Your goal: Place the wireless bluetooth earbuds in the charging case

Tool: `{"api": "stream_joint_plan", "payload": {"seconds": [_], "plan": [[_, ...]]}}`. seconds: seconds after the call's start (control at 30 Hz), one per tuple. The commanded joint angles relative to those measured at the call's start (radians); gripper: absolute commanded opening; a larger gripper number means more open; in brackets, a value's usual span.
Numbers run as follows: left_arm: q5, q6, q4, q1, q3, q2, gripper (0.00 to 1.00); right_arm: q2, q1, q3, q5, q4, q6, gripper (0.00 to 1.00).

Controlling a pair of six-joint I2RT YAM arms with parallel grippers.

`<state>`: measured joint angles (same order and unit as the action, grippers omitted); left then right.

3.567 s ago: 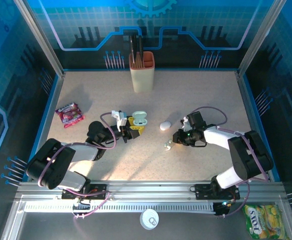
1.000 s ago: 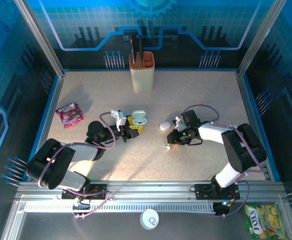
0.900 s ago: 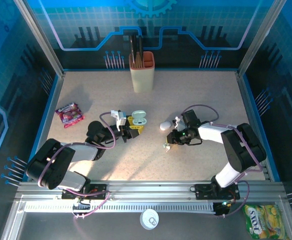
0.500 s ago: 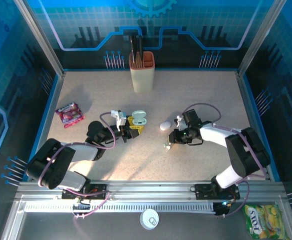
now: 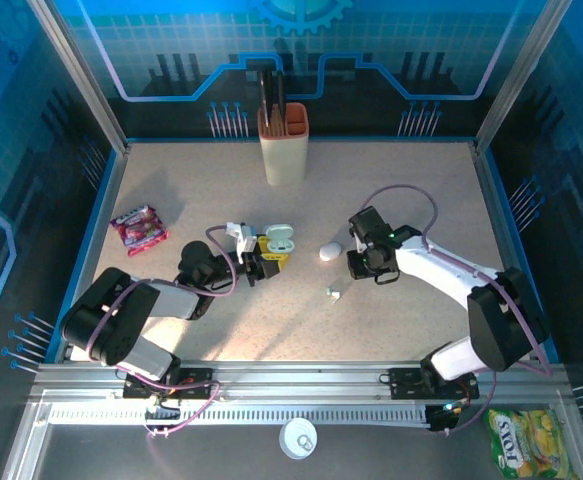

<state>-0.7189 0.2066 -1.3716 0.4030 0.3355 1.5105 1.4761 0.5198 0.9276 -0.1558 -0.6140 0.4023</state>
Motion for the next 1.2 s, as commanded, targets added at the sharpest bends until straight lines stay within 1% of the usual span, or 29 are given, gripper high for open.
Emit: {"api": "stream_joint_plan", "payload": {"seconds": [0.0, 0.13, 0.2, 0.3, 0.4, 0.5, 0.7, 0.77, 0.83, 0.97, 1.03, 1.1, 1.17], "plan": [[-0.004, -0.024, -0.029, -0.007, 0.026, 0.01, 0.3, 0.036, 0.049, 0.047, -0.16, -0.115, -0.004, 0.21], [-0.008, -0.014, -0.029, -0.007, 0.033, 0.019, 0.3, 0.063, 0.095, 0.079, -0.256, -0.151, 0.012, 0.2], [-0.007, -0.018, -0.03, -0.007, 0.033, 0.023, 0.3, 0.074, 0.11, 0.091, -0.284, -0.164, 0.019, 0.2], [-0.002, -0.02, -0.03, -0.006, 0.036, 0.03, 0.29, 0.081, 0.131, 0.105, -0.311, -0.174, 0.022, 0.2], [-0.001, -0.02, -0.03, -0.006, 0.045, 0.042, 0.29, 0.065, 0.144, 0.108, -0.314, -0.159, 0.02, 0.2], [-0.005, -0.022, -0.03, -0.005, 0.051, 0.052, 0.29, -0.007, 0.149, 0.085, -0.241, -0.087, -0.002, 0.2], [-0.011, -0.041, -0.031, 0.0, 0.047, 0.056, 0.29, -0.202, 0.152, 0.038, -0.012, 0.074, -0.053, 0.2], [-0.014, -0.045, -0.029, 0.003, 0.046, 0.057, 0.29, -0.246, 0.16, 0.044, 0.042, 0.099, -0.064, 0.2], [-0.018, -0.052, -0.029, 0.008, 0.048, 0.059, 0.29, -0.275, 0.183, 0.068, 0.066, 0.106, -0.076, 0.2], [-0.028, -0.071, -0.029, 0.023, 0.051, 0.063, 0.29, -0.281, 0.245, 0.135, 0.068, 0.099, -0.108, 0.2], [-0.039, -0.081, -0.029, 0.029, 0.054, 0.065, 0.29, -0.265, 0.276, 0.172, 0.066, 0.097, -0.123, 0.2], [-0.055, -0.086, -0.029, 0.033, 0.055, 0.065, 0.26, -0.246, 0.298, 0.205, 0.064, 0.099, -0.138, 0.2], [-0.061, -0.088, -0.03, 0.035, 0.056, 0.066, 0.25, -0.224, 0.324, 0.235, 0.064, 0.109, -0.151, 0.2]]}}
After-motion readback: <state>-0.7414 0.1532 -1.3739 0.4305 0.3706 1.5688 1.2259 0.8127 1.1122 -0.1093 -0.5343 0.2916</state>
